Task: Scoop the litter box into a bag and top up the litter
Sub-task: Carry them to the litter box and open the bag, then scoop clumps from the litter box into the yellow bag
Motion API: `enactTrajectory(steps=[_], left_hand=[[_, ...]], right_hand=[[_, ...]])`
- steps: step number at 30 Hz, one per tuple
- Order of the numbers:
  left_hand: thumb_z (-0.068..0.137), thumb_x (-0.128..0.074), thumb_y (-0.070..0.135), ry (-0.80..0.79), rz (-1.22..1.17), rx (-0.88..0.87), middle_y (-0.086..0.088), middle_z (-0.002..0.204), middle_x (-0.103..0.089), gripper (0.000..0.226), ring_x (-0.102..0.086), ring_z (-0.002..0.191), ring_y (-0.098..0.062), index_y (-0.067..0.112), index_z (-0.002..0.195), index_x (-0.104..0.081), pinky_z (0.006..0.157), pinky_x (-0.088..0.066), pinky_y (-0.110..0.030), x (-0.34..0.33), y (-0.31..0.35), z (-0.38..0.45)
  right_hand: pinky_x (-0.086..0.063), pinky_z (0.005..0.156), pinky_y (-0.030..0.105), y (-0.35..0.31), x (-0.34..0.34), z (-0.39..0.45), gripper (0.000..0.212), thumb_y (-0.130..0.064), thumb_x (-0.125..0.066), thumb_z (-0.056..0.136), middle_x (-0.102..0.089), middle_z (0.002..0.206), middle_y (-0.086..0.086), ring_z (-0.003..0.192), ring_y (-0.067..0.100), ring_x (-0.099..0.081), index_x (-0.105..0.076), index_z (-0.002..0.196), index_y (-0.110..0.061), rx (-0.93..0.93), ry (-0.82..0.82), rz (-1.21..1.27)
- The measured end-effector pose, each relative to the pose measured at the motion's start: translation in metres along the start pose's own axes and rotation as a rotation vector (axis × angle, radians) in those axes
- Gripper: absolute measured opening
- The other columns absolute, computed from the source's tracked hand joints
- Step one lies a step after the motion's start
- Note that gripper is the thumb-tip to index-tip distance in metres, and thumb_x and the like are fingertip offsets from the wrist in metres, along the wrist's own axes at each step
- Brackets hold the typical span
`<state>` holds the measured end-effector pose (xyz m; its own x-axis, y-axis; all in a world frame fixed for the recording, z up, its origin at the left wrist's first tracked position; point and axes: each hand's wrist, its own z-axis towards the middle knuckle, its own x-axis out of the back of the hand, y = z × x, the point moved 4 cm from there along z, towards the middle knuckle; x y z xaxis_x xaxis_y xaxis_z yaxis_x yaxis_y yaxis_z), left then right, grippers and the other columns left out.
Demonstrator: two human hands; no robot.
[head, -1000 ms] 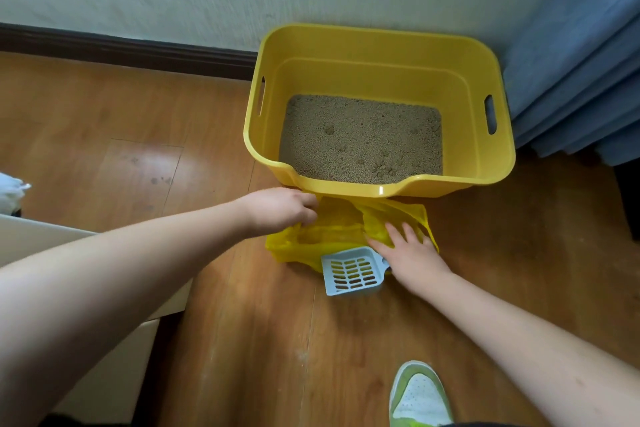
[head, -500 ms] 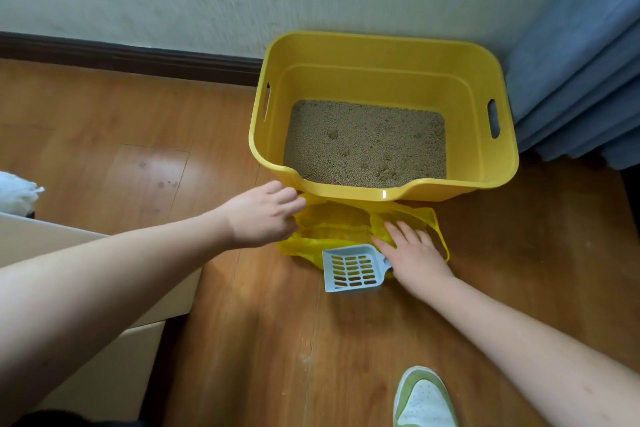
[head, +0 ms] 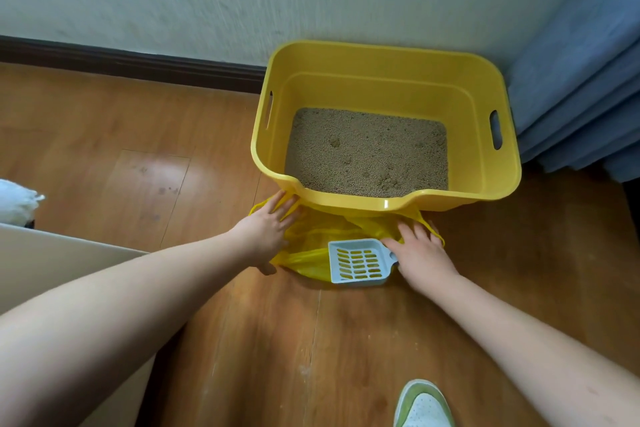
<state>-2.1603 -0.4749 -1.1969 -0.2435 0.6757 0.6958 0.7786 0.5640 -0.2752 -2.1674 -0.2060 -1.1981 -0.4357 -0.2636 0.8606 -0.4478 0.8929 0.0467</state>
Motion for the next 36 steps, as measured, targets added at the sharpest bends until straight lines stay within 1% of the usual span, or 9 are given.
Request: enactTrajectory(steps=[4,7,10,13,16,20,23,30,36], left_hand=[[0.085,-0.030,0.072,0.173,-0.096,-0.002,-0.018,0.150,-0.041,0.072,-0.027,0.144,-0.036,0.020,0.118,-0.068,0.117,0.000,-0.056,0.011,-0.007,-0.006],[0.091,-0.035,0.059,0.476,-0.264,-0.062,-0.010,0.098,-0.070,0.055,-0.065,0.098,-0.031,0.016,0.086,-0.069,0.095,-0.048,-0.041,0.025,-0.013,-0.015],[0.091,-0.049,0.038,0.780,-0.338,-0.146,-0.002,0.066,-0.057,0.032,-0.057,0.063,-0.026,0.016,0.071,-0.058,0.061,-0.048,-0.032,0.050,-0.017,-0.029],[0.093,-0.048,0.027,0.998,-0.305,-0.094,-0.005,0.066,-0.053,0.026,-0.051,0.062,-0.027,0.013,0.072,-0.055,0.058,-0.042,-0.035,0.074,-0.029,-0.039],[0.095,-0.046,0.024,1.075,-0.273,0.085,-0.008,0.077,-0.056,0.023,-0.054,0.073,-0.029,0.010,0.082,-0.059,0.067,-0.042,-0.039,0.095,-0.052,-0.045],[0.098,-0.036,0.042,0.874,-0.363,0.400,-0.012,0.126,-0.060,0.045,-0.053,0.122,-0.031,0.011,0.119,-0.060,0.104,-0.037,-0.045,0.089,-0.087,-0.032],[0.095,-0.014,0.062,0.562,-0.557,0.496,-0.008,0.160,-0.025,0.071,-0.015,0.149,-0.026,0.021,0.149,-0.035,0.121,-0.010,-0.045,0.074,-0.098,-0.017],[0.086,0.001,0.068,0.470,-0.559,0.498,0.000,0.164,-0.006,0.081,0.004,0.151,-0.017,0.029,0.154,-0.021,0.121,0.006,-0.045,0.070,-0.100,-0.008],[0.089,-0.003,0.064,0.468,-0.533,0.501,-0.001,0.164,-0.008,0.074,0.002,0.151,-0.019,0.032,0.154,-0.021,0.120,0.007,-0.048,0.069,-0.098,-0.005]], right_hand=[[-0.027,0.113,0.041,0.000,0.013,-0.010,0.051,-0.005,-0.046,0.082,-0.049,0.141,0.013,0.134,0.032,-0.042,-0.056,0.131,-0.016,0.103,0.192,0.162],[-0.030,0.108,0.036,-0.002,0.030,-0.020,0.050,-0.012,-0.036,0.069,-0.069,0.115,0.008,0.114,0.028,-0.061,-0.070,0.106,-0.008,0.231,0.373,0.241],[-0.043,0.098,0.037,-0.012,0.057,-0.035,0.039,-0.008,-0.044,0.068,-0.072,0.097,0.004,0.102,0.023,-0.064,-0.068,0.098,-0.009,0.253,0.506,0.374],[-0.047,0.057,0.035,-0.009,0.098,-0.044,0.025,-0.007,-0.055,0.075,-0.068,0.077,0.008,0.075,0.035,-0.065,-0.058,0.098,-0.017,0.071,0.450,0.401],[-0.045,0.056,0.036,0.014,0.142,-0.042,0.011,-0.032,-0.053,0.092,-0.065,0.080,0.003,0.072,0.030,-0.061,-0.051,0.102,-0.027,-0.090,0.233,0.557],[-0.042,0.050,0.030,0.052,0.187,-0.030,0.018,-0.043,-0.048,0.095,-0.059,0.081,-0.004,0.066,0.015,-0.058,-0.047,0.102,-0.026,-0.195,0.074,0.428],[-0.039,0.058,0.033,0.070,0.194,-0.007,0.028,-0.034,-0.038,0.100,-0.054,0.076,0.003,0.068,0.020,-0.052,-0.053,0.090,-0.014,-0.216,-0.075,0.325],[-0.031,0.045,0.021,0.060,0.176,0.045,0.025,-0.013,-0.041,0.100,-0.043,0.067,0.000,0.053,0.011,-0.037,-0.063,0.108,-0.006,-0.238,-0.320,0.003],[-0.037,0.049,0.025,0.050,0.168,0.048,0.031,-0.017,-0.044,0.093,-0.054,0.061,0.003,0.046,0.016,-0.044,-0.059,0.067,-0.010,-0.207,-0.486,-0.037]])
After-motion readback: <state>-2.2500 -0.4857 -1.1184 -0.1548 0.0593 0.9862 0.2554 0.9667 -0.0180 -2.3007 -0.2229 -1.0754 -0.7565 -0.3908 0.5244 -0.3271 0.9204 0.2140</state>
